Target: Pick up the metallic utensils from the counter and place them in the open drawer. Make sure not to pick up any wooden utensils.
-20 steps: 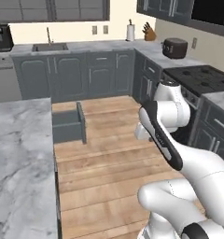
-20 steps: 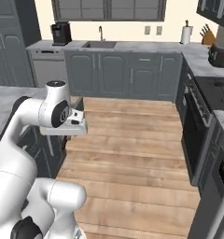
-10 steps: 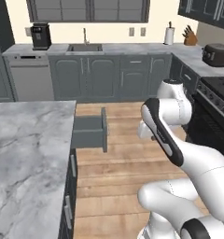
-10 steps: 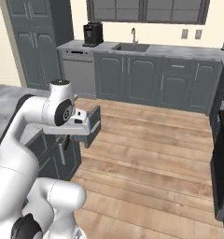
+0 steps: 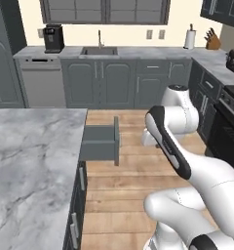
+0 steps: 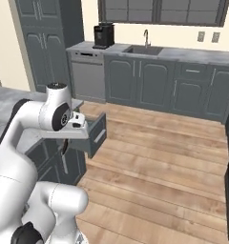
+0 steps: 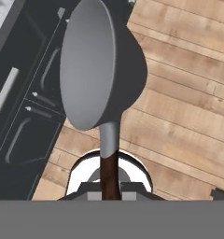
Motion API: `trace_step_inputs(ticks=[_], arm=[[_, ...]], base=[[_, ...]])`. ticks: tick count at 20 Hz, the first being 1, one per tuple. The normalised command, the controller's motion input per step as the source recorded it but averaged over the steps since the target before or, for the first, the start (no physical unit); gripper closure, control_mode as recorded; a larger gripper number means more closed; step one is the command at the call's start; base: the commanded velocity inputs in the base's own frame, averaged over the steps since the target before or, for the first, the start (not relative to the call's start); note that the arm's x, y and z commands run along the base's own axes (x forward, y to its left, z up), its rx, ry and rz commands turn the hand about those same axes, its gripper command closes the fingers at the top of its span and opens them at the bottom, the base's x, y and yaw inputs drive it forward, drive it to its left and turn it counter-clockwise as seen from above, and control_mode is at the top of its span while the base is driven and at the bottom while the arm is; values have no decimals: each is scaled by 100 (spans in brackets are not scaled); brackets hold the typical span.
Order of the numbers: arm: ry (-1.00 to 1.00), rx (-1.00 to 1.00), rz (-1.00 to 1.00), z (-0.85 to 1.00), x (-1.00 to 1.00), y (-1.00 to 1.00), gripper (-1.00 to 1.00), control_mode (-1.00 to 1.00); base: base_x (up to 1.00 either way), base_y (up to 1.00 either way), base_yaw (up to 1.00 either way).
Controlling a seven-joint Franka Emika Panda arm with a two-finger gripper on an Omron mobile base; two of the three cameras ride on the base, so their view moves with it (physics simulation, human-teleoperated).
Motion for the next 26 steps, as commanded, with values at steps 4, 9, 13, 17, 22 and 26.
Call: trace_step_inputs(ticks=[4,9,13,17,22,26], arm=[[0,0,0,0,0,0,100,100],[0,0,0,0,0,0,100,100],[0,0,0,0,0,0,100,100],[0,0,0,0,0,0,100,100],[0,0,0,0,0,0,100,100],[0,0,10,0,42,0,100,-100]], base=[[48,24,0],[7,48,0],[47,54,0],[68,27,0],[56,3,5],[11,0,2]])
